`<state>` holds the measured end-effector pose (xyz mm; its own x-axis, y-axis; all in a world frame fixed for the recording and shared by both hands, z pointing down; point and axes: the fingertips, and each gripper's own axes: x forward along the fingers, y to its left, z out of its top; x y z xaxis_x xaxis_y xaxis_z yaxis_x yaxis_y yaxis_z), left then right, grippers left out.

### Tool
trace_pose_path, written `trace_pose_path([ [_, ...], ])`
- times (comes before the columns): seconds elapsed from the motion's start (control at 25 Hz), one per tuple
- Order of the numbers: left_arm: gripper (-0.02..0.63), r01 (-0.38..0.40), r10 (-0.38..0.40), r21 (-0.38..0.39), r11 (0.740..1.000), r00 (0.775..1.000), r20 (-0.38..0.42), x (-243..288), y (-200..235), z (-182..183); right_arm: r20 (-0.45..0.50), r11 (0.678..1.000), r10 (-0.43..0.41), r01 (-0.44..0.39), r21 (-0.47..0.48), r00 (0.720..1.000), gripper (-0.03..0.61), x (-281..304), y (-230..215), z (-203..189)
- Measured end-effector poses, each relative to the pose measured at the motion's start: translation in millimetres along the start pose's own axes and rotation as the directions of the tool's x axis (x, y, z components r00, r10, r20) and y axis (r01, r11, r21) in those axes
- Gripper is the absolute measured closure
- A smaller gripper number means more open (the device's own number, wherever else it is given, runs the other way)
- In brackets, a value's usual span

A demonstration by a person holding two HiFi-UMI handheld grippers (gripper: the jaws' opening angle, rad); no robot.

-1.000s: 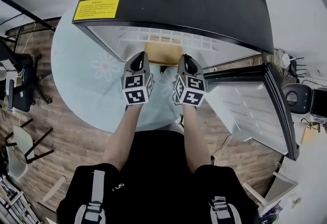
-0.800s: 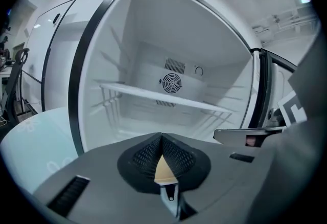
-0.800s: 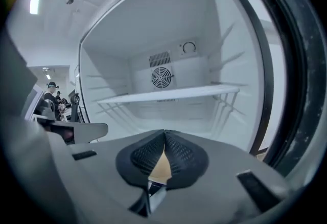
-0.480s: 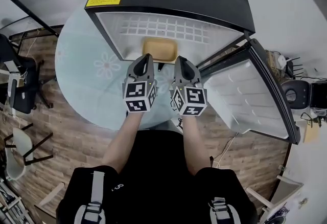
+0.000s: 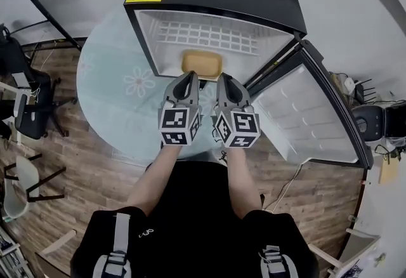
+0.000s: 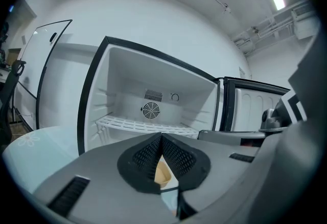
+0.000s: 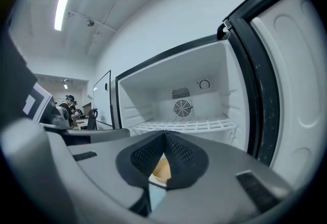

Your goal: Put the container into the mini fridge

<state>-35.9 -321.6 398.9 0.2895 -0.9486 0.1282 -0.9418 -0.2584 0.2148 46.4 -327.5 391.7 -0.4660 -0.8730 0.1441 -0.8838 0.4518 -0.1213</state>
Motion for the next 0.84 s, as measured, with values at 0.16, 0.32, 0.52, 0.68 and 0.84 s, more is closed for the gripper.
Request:
trace_pose_path([
  [0.16, 0.614, -0.016, 0.016, 0.003, 1.000, 1.000, 0.014, -11, 0, 2, 0.008, 1.000, 0.019, -0.019, -0.010, 1.000, 0.574, -9, 9, 1],
  [0.32, 0.614, -0.025, 0.024, 0.004, 1.000, 0.999, 0.027, -19, -1, 2, 0.014, 0.999, 0.035, -0.035, -0.020, 0.999, 0.574, -15, 16, 3],
  [0.52, 0.614, -0.029, 0.029, 0.003, 1.000, 0.999, 0.034, -23, -3, 3, 0.021, 0.998, 0.043, -0.043, -0.036, 0.999, 0.574, -20, 18, 7],
  [0.68, 0.614, -0.023, 0.023, 0.006, 1.000, 0.999, 0.034, -22, -8, 1, 0.025, 0.998, 0.039, -0.038, -0.040, 0.999, 0.574, -23, 13, 8],
  [0.84, 0.614, -0.021, 0.021, 0.006, 1.000, 0.999, 0.026, -22, -15, -1, 0.022, 0.998, 0.040, -0.039, -0.038, 0.999, 0.574, -29, 9, 6],
])
